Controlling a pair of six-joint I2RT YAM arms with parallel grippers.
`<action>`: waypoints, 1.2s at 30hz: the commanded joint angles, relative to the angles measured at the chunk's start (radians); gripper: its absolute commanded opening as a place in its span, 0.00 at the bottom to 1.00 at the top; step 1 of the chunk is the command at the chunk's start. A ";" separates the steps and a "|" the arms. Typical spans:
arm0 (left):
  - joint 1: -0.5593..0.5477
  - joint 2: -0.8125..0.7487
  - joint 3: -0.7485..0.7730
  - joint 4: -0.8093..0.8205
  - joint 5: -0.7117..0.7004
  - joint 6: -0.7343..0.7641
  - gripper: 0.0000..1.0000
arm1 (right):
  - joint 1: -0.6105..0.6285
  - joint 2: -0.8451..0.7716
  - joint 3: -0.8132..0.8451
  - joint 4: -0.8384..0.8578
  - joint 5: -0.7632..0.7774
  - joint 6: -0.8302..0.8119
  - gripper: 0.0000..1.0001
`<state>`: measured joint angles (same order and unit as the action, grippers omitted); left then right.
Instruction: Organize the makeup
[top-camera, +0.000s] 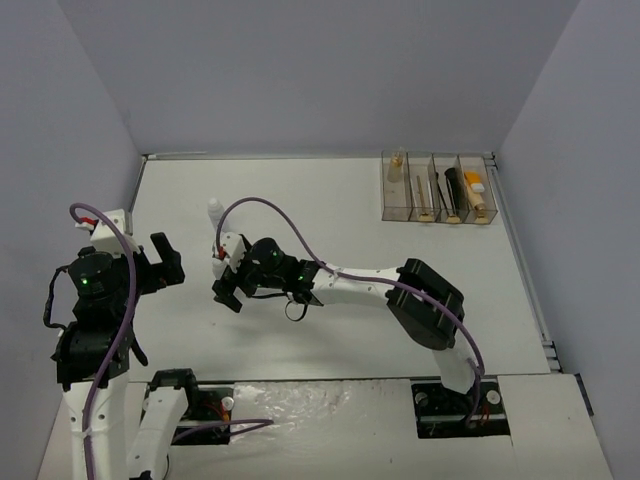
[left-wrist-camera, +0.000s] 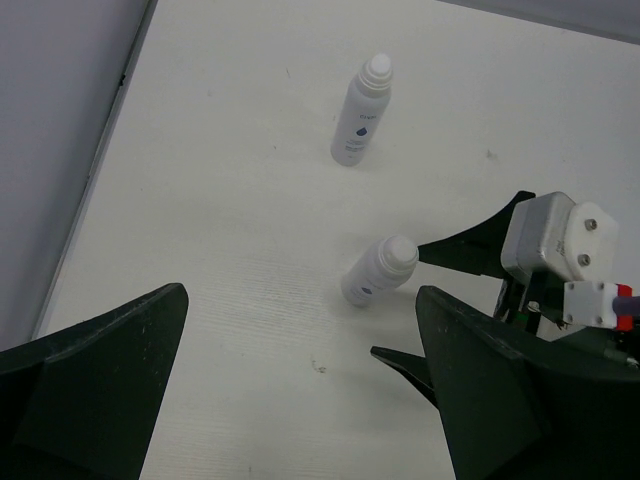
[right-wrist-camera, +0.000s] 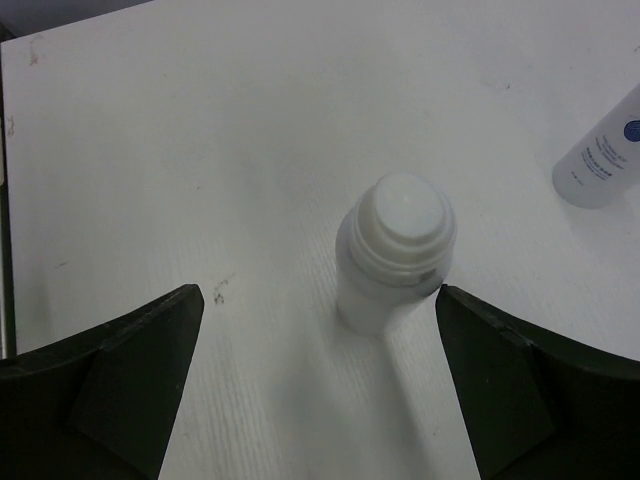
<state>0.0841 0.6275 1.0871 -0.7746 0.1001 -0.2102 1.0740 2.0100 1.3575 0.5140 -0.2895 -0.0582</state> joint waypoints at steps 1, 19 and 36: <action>-0.002 0.023 0.050 0.023 -0.017 -0.015 0.97 | -0.003 0.040 0.120 0.090 0.052 -0.025 0.98; -0.002 0.054 0.031 0.067 -0.010 -0.020 0.97 | -0.005 0.135 0.184 0.120 0.104 -0.003 0.48; -0.005 0.237 0.028 0.290 0.074 -0.032 0.97 | -0.310 -0.288 -0.082 0.013 0.341 -0.025 0.00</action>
<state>0.0841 0.8188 1.0915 -0.6548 0.1455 -0.2247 0.9005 1.9239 1.2871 0.4564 -0.1045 -0.0758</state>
